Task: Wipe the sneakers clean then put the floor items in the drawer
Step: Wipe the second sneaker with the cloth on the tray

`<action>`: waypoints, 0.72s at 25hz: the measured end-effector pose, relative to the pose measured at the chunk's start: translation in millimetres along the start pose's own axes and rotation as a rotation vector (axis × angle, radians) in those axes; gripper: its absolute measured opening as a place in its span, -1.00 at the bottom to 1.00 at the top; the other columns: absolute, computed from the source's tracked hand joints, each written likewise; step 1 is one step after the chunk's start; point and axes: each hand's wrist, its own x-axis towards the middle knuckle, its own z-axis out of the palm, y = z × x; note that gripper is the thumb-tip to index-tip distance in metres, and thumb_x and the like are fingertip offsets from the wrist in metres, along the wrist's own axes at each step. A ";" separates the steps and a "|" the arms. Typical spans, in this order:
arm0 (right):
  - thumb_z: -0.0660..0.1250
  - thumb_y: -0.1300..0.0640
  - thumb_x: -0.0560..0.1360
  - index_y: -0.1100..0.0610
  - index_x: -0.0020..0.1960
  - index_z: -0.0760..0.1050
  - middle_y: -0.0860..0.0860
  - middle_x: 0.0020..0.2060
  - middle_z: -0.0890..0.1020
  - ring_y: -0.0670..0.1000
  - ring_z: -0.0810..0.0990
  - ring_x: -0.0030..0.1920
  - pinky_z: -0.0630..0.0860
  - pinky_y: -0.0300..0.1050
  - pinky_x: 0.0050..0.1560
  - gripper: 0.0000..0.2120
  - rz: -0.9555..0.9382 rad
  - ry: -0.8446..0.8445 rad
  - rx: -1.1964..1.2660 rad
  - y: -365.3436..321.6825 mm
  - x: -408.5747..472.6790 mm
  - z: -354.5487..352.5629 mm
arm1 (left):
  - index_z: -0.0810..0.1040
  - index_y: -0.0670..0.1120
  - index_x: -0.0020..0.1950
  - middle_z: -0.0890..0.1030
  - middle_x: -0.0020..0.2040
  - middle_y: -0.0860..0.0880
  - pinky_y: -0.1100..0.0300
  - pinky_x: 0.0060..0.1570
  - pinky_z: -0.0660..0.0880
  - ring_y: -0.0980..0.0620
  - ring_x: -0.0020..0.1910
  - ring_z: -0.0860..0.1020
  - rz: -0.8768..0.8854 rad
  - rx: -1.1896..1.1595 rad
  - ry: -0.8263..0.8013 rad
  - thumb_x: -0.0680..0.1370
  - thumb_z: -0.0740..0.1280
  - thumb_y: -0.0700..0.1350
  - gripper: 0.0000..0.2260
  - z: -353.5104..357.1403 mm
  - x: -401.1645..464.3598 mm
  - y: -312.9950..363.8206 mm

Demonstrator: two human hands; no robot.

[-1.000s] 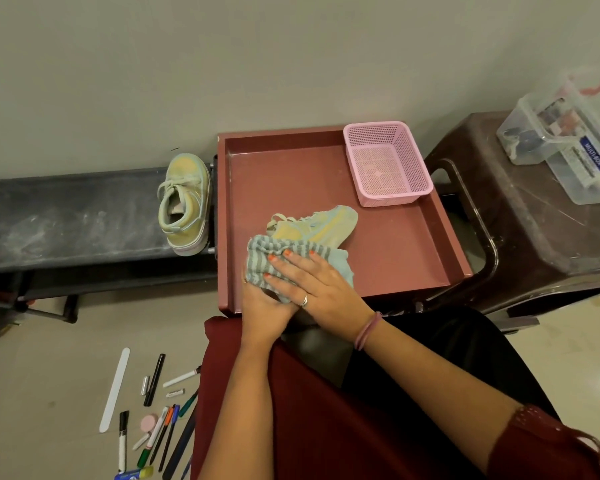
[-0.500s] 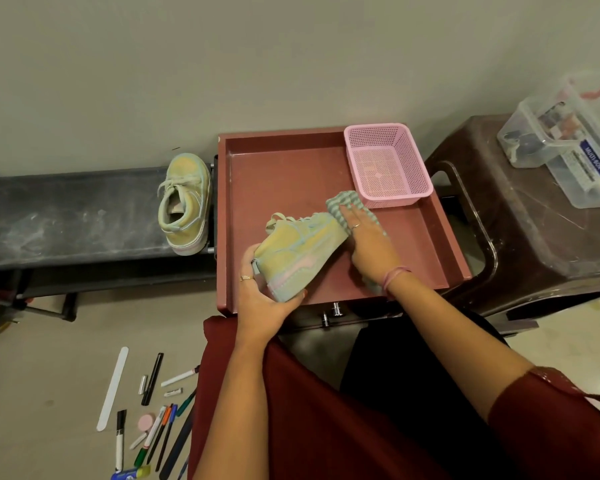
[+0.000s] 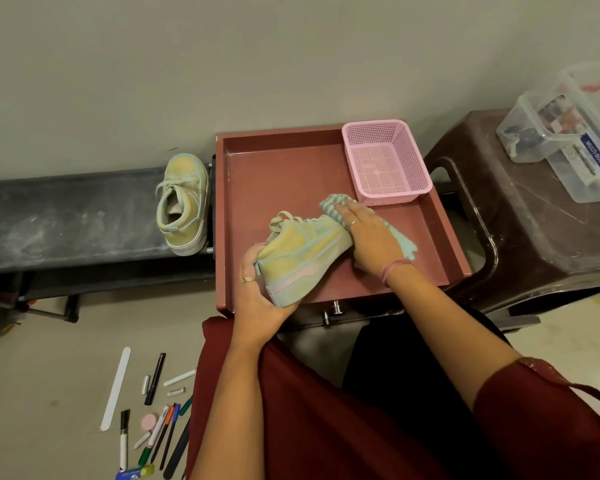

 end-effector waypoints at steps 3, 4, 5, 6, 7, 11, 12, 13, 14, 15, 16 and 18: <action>0.13 0.48 0.41 0.12 0.54 0.04 0.06 0.54 -0.02 0.12 -0.12 0.54 -0.24 -0.11 0.48 -0.25 -0.031 0.050 0.138 -46.1 -20.1 8.8 | 0.28 0.10 0.37 0.44 0.31 0.03 -0.03 0.26 0.48 -0.03 0.32 0.45 -0.020 -0.013 -0.001 0.19 0.61 -0.20 -0.15 -1.2 0.6 -1.7; 0.11 0.50 0.38 0.11 0.54 0.04 0.04 0.54 -0.04 0.11 -0.15 0.54 -0.22 -0.10 0.50 -0.22 -0.121 0.064 0.199 -68.2 -36.4 13.1 | 0.28 0.13 0.36 0.46 0.30 0.03 -0.04 0.24 0.49 -0.04 0.31 0.47 -0.029 -0.019 0.009 0.18 0.61 -0.18 -0.16 -1.7 1.0 -1.6; 0.12 0.52 0.36 0.10 0.54 0.03 0.01 0.53 -0.06 0.09 -0.17 0.54 -0.19 -0.12 0.51 -0.20 -0.196 0.048 0.248 -86.8 -54.4 17.4 | 0.29 0.18 0.33 0.48 0.27 0.03 -0.07 0.23 0.49 -0.04 0.28 0.49 -0.038 -0.021 0.021 0.17 0.61 -0.15 -0.16 -1.9 1.0 -0.7; 0.13 0.53 0.35 0.11 0.53 0.01 -0.02 0.53 -0.06 0.07 -0.16 0.54 -0.16 -0.15 0.51 -0.17 -0.259 0.030 0.273 -97.0 -69.0 22.0 | 0.30 0.23 0.30 0.50 0.25 0.04 -0.12 0.21 0.50 -0.03 0.26 0.51 -0.045 -0.023 0.032 0.16 0.61 -0.13 -0.18 -2.0 0.5 0.0; 0.15 0.52 0.35 0.12 0.53 0.01 -0.02 0.53 -0.02 0.07 -0.11 0.54 -0.11 -0.15 0.51 -0.18 -0.338 0.047 0.241 -96.9 -75.9 25.3 | 0.30 0.25 0.28 0.51 0.23 0.05 -0.15 0.20 0.50 -0.02 0.24 0.52 -0.047 -0.024 0.039 0.16 0.61 -0.11 -0.19 -2.4 -0.1 0.1; 0.16 0.37 0.46 0.09 0.49 0.21 0.12 0.46 0.29 0.18 0.31 0.43 0.28 0.09 0.40 -0.39 -0.352 0.167 -0.056 -31.4 -44.3 22.6 | 0.31 0.23 0.28 0.50 0.20 0.20 -0.10 0.23 0.49 0.06 0.27 0.49 -0.055 -0.036 0.043 0.19 0.61 -0.24 -0.19 -3.4 1.3 -2.2; 0.18 0.42 0.46 0.06 0.49 0.21 0.12 0.46 0.28 0.19 0.30 0.43 0.31 0.14 0.39 -0.35 -0.250 0.151 -0.070 -11.6 -32.7 21.1 | 0.31 0.21 0.29 0.49 0.20 0.21 -0.07 0.24 0.49 0.08 0.28 0.47 -0.062 -0.035 0.034 0.19 0.61 -0.29 -0.17 -3.5 1.7 -2.5; 0.17 0.46 0.43 0.03 0.51 0.17 0.12 0.49 0.23 0.18 0.24 0.46 0.30 0.16 0.39 -0.29 -0.138 0.118 -0.059 3.1 -23.5 19.7 | 0.30 0.19 0.30 0.48 0.21 0.20 -0.05 0.25 0.49 0.10 0.29 0.46 -0.062 -0.036 0.028 0.20 0.60 -0.32 -0.17 -2.7 1.3 -2.6; 0.15 0.49 0.41 0.00 0.53 0.12 0.11 0.52 0.14 0.16 0.14 0.50 0.26 0.15 0.41 -0.22 -0.028 0.069 -0.023 10.2 -18.1 18.0 | 0.30 0.15 0.32 0.47 0.23 0.18 -0.03 0.25 0.49 0.12 0.30 0.45 -0.058 -0.036 0.031 0.21 0.60 -0.33 -0.16 -2.1 1.1 -4.2; 0.14 0.50 0.39 -0.02 0.54 0.05 0.09 0.54 0.04 0.13 0.05 0.52 0.19 0.13 0.45 -0.17 0.064 0.040 0.038 7.1 -16.7 15.4 | 0.28 0.10 0.35 0.46 0.26 0.13 -0.02 0.26 0.49 0.11 0.31 0.44 -0.055 -0.039 0.036 0.21 0.60 -0.33 -0.15 -1.6 1.1 -5.7; 0.13 0.51 0.37 -0.04 0.54 0.00 0.06 0.55 -0.04 0.12 -0.04 0.53 0.12 0.11 0.48 -0.14 0.123 0.021 0.109 -2.0 -18.3 15.2 | 0.26 0.06 0.39 0.43 0.30 0.07 -0.02 0.26 0.49 0.10 0.33 0.43 -0.056 -0.033 0.050 0.21 0.60 -0.31 -0.13 -2.2 1.8 -7.4; 0.09 0.51 0.36 0.00 0.55 -0.04 0.02 0.54 -0.11 0.09 -0.18 0.53 -0.01 0.04 0.51 -0.14 0.054 0.003 0.188 -34.0 -31.7 16.5 | 0.22 0.05 0.44 0.37 0.37 -0.01 -0.04 0.28 0.47 0.04 0.36 0.41 -0.055 -0.012 0.085 0.18 0.60 -0.24 -0.07 -4.0 4.2 -9.0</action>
